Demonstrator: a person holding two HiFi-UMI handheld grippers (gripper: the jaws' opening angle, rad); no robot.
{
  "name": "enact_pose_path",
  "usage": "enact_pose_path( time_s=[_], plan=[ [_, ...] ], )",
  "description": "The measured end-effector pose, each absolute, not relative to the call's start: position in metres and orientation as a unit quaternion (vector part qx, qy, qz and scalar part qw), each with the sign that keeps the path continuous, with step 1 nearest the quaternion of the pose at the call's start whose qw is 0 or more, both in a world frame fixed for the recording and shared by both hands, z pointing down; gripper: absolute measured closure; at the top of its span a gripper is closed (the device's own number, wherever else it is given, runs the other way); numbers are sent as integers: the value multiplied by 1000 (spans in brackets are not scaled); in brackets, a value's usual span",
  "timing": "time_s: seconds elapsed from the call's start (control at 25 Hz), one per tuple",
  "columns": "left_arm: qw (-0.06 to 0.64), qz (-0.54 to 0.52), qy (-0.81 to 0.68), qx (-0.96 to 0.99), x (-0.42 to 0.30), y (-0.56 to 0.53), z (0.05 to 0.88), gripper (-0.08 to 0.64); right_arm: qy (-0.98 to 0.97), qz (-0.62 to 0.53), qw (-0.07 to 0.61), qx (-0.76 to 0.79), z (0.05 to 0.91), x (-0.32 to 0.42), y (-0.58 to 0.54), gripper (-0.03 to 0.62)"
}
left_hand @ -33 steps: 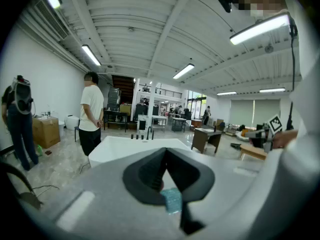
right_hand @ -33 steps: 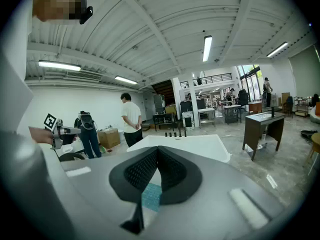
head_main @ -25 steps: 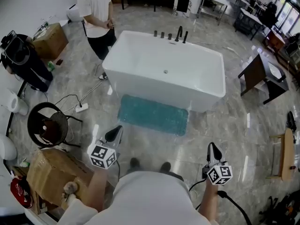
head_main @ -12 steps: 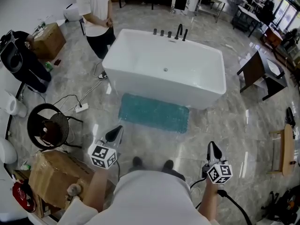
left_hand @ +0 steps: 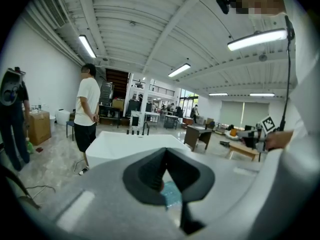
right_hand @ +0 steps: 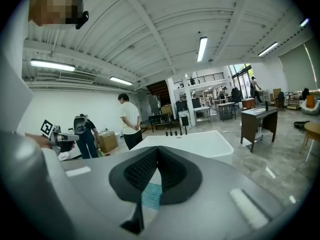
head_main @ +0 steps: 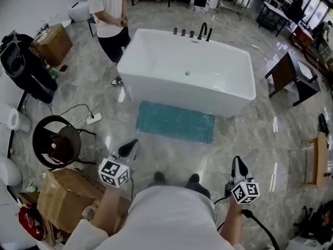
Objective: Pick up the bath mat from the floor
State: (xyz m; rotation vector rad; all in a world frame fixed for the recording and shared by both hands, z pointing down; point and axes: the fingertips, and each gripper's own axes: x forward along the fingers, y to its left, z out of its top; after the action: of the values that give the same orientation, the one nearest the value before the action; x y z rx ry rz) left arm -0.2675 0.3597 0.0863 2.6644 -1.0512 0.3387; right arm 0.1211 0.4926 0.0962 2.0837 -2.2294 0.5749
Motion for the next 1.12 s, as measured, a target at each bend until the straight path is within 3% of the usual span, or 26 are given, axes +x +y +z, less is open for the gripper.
enact_pose_path(
  time_s=[0.36,0.64,1.0,1.12],
  plan=[
    [148,133,-338,920,-301,357,102,561,-745,185,17,641,101,60,488,588],
    [175,97,-322,925,-313,354,103,561,-760,181,56,621,111,25,486,588],
    [164,106,-314,929,-311,350,103,561,-776,190,37,600,105,17,475,588],
    [178,104,-304,930,-308,349,107,561,-784,201,-5,588,101,17,469,588]
  ],
)
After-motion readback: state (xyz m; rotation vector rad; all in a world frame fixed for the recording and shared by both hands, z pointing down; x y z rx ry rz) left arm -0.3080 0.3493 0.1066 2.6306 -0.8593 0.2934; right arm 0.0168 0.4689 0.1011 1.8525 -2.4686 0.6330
